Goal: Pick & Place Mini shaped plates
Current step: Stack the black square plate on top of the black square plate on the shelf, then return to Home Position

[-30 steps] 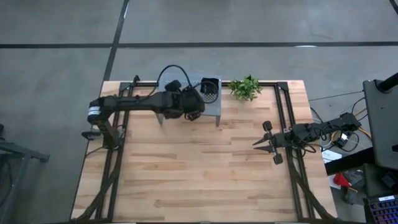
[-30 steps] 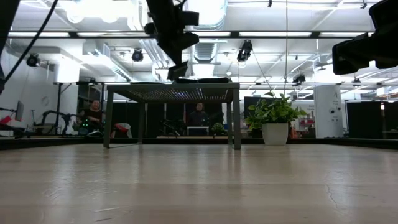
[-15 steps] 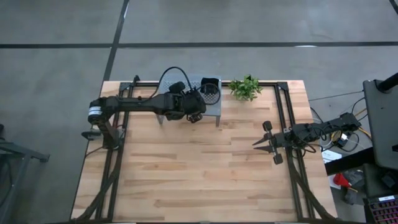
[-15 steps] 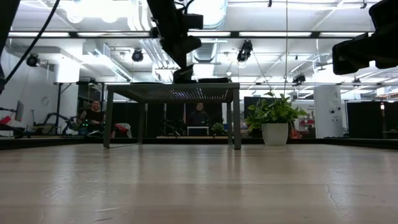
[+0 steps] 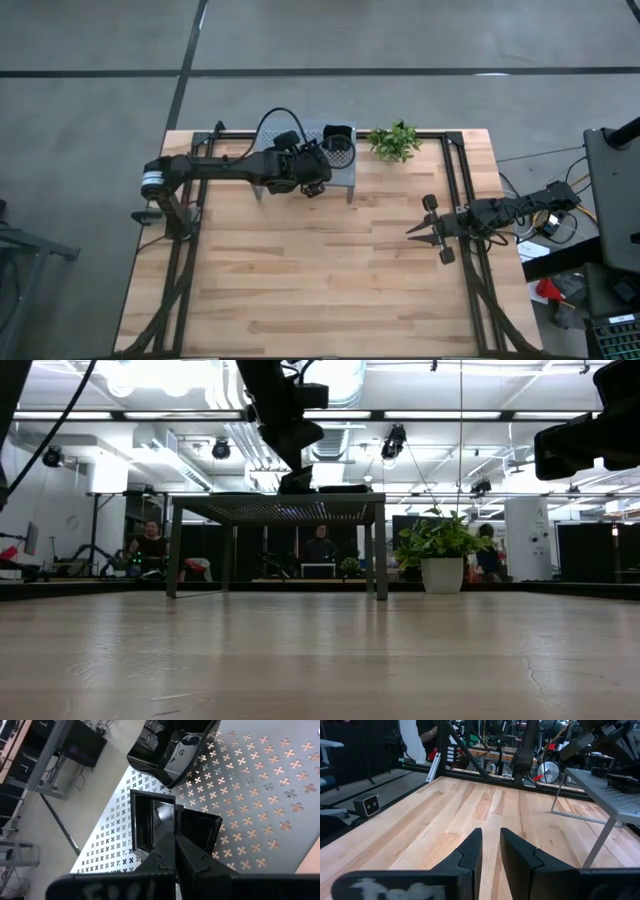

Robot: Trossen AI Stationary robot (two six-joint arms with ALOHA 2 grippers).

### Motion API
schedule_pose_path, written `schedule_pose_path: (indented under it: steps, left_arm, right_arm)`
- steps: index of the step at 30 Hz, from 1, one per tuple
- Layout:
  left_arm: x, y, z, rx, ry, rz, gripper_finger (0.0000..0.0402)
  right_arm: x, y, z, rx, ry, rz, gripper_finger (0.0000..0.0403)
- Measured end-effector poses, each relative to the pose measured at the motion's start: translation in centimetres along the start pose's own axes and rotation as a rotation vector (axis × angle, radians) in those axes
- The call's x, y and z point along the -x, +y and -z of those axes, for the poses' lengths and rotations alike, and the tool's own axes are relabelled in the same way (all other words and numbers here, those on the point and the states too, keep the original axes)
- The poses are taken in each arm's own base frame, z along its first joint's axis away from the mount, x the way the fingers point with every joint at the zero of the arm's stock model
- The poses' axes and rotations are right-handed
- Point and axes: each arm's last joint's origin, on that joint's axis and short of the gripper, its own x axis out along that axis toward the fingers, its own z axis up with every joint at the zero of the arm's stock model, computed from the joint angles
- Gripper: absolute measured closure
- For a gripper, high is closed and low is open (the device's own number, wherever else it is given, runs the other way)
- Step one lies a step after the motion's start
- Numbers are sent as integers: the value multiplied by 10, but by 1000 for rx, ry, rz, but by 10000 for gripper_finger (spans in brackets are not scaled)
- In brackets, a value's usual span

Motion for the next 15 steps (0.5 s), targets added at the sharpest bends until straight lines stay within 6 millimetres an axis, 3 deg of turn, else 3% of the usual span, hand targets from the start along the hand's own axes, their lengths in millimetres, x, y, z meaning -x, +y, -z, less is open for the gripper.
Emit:
schedule_pose_path:
  steps: [5,15]
  left_arm:
    - [0,0,0,-22,1,1,387]
    - [2,-2,0,-24,-3,6,306]
  right_arm:
    - [0,0,0,0,0,0,339]
    - [0,0,0,0,0,0,339]
